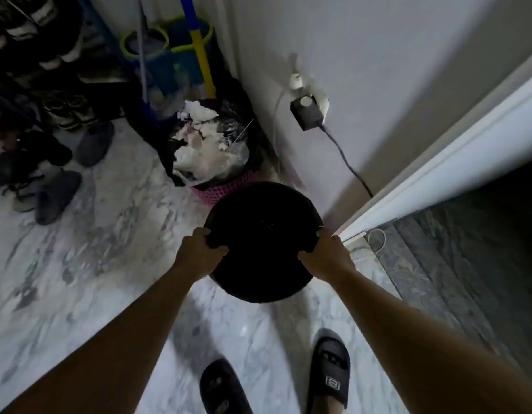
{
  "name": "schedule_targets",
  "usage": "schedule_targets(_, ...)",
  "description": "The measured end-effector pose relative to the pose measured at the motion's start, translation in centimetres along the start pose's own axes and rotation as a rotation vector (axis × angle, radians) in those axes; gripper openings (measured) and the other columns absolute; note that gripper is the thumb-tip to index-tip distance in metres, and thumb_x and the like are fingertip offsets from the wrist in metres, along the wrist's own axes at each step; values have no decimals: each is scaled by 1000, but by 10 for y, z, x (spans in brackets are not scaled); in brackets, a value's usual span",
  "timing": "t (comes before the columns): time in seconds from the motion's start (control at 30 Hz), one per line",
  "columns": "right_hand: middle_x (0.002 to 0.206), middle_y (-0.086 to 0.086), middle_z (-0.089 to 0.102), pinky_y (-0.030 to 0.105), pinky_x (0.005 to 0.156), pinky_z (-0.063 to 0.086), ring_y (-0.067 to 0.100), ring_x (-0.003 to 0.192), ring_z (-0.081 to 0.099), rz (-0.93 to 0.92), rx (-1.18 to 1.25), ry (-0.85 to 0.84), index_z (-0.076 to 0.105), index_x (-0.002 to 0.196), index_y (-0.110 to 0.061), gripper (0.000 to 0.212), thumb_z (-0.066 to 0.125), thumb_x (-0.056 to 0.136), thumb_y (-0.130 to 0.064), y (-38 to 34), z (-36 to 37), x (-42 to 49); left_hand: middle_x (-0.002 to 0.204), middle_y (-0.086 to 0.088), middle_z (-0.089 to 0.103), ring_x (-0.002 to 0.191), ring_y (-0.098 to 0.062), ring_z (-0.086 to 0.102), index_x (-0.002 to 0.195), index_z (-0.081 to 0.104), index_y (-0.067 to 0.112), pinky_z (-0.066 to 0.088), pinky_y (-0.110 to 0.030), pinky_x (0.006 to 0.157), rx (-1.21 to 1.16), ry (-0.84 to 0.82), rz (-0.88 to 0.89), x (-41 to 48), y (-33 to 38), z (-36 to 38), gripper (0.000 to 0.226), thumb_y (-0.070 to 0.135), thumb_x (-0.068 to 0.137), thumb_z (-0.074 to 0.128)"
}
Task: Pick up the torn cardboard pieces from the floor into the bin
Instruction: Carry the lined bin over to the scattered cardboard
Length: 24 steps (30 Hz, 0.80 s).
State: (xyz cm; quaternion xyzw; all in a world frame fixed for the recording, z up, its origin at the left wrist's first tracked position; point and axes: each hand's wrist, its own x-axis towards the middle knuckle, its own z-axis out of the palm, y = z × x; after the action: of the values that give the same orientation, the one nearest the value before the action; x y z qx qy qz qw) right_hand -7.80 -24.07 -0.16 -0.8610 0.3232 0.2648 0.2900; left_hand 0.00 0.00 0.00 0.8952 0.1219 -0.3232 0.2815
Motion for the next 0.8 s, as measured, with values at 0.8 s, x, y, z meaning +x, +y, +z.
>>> schedule_targets(0.8,133,28,53,46,102,44,44,122,54,59,104,-10,38,135,2,50,56,91,-14,-68,-71,-136,91,-19,69,87,-35,66,95,70,-2,57,-43,84,-384,362,-318,-175,-53,-114,30,23,90,53)
